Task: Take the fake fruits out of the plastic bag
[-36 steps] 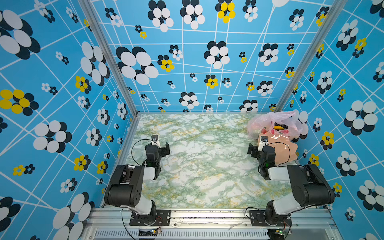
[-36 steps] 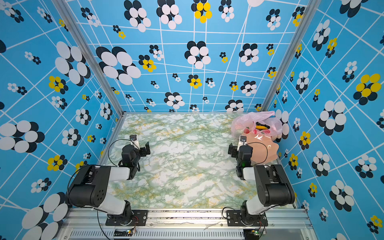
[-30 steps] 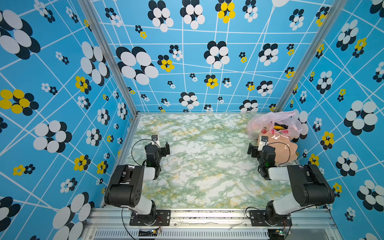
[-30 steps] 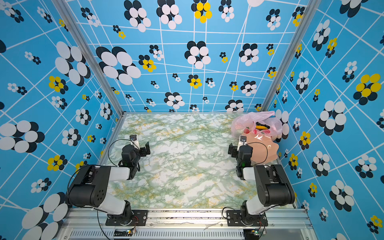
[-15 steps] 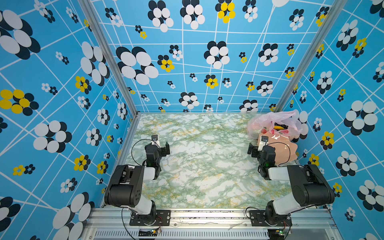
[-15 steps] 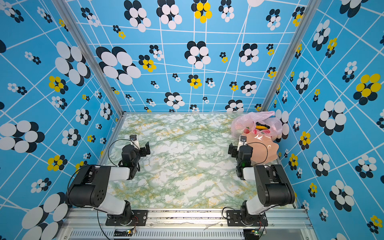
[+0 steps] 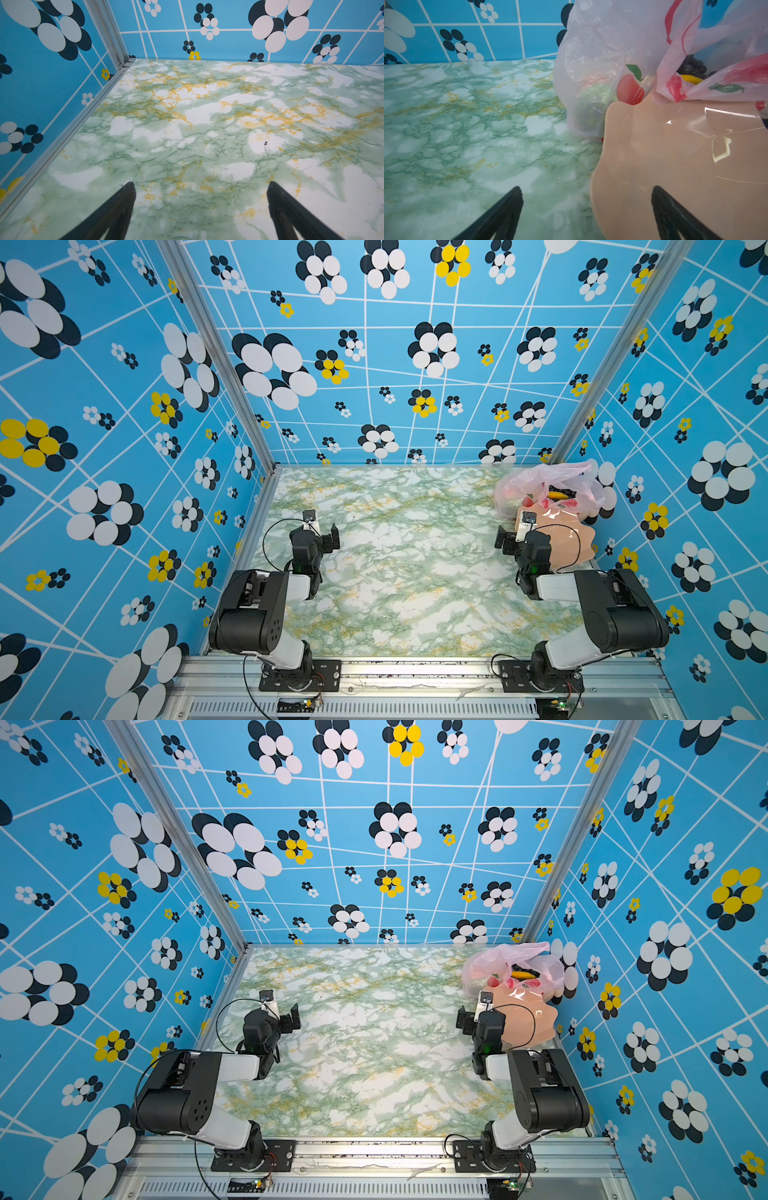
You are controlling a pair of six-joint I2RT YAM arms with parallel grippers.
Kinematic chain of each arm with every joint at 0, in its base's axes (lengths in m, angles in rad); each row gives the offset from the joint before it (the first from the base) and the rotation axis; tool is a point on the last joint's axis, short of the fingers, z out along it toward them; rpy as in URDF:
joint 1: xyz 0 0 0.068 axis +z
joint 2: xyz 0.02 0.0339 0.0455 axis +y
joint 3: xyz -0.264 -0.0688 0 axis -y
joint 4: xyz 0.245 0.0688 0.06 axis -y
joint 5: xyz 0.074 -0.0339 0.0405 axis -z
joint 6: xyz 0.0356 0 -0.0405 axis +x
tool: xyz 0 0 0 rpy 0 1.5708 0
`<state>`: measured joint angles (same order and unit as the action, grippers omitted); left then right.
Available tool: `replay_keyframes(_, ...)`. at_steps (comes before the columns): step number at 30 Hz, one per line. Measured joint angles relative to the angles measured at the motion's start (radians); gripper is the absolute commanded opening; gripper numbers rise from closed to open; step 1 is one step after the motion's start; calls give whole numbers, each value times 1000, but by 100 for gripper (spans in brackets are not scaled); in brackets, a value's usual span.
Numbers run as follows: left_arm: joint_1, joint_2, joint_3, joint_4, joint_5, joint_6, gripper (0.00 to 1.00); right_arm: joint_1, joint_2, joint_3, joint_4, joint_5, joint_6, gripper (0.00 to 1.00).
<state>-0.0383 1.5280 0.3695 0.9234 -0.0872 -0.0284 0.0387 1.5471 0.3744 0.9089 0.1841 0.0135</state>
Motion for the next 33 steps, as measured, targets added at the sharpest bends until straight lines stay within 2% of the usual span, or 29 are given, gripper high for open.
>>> replay_keyframes(5,0,-157,-43,-90,23,3,99,0,-72,-29,-16,-11,-3,99)
replay_keyframes(10,-10,-385,-12,-257,46,-13,99,17,-219,-32,-70,-9,-15,99)
replay_keyframes(14,-27,-521,27,-399,50,-73,99,51,-361,-26,-180,-6,-17,99)
replay_keyframes(22,-30,-683,111,-667,46,-268,99,59,-588,154,-540,-3,168,99)
replay_keyframes(26,-28,-789,109,-774,14,-394,99,59,-687,223,-694,9,301,99)
replay_keyframes(29,-10,-866,71,-789,20,-463,99,58,-763,241,-792,27,368,99)
replay_keyframes(33,12,-901,15,-791,72,-500,99,58,-728,365,-936,65,384,99)
